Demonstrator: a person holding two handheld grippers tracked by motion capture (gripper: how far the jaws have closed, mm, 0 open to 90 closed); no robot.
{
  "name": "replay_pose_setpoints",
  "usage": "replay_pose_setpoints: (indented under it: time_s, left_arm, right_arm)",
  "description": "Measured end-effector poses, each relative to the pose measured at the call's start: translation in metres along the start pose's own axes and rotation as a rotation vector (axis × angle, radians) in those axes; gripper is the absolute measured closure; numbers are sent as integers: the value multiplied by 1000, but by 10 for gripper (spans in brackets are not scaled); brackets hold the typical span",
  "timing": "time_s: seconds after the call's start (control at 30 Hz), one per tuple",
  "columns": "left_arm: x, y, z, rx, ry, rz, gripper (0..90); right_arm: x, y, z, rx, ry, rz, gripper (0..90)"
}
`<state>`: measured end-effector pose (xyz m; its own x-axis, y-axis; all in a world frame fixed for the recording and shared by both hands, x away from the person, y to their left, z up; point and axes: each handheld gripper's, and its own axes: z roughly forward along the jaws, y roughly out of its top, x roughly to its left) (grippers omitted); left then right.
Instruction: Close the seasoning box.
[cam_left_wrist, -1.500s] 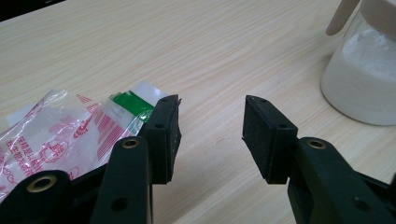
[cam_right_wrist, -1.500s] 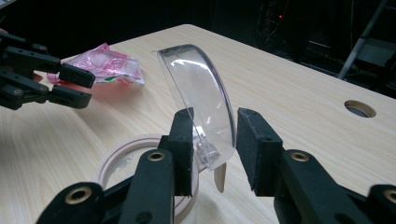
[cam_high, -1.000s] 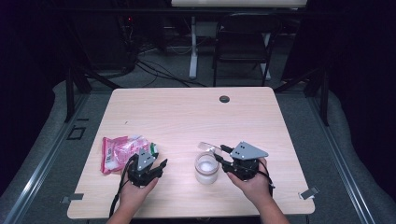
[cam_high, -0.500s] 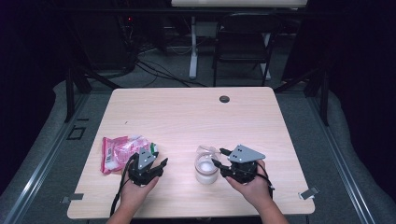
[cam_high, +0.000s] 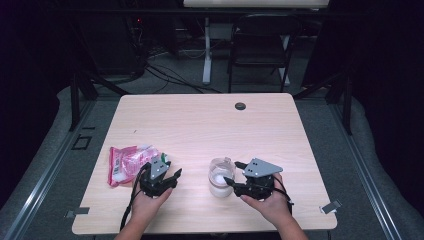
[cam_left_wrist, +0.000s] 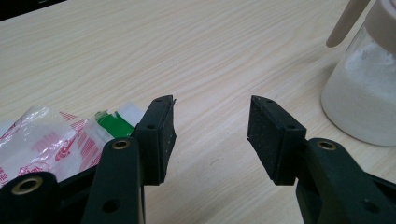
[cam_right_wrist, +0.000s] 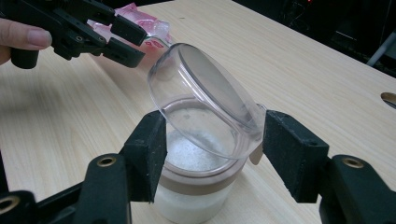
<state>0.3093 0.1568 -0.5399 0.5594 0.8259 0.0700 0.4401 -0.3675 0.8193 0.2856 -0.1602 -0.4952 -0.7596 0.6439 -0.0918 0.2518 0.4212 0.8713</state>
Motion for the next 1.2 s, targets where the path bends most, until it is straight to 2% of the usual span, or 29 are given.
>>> replay_pose_setpoints:
  time_s: [0.37,0.47,1.2]
  left_arm:
    - [0,0,0,3,1,0,494]
    - [0,-1,1,6,1,3,492]
    - [2,0,-1,-2,5,-2,490]
  right_arm:
    - [1,1,0,-2,18,4,346]
    - [2,2,-1,-15,52,17,356]
    - [-4,3,-4,-27,8,41,376]
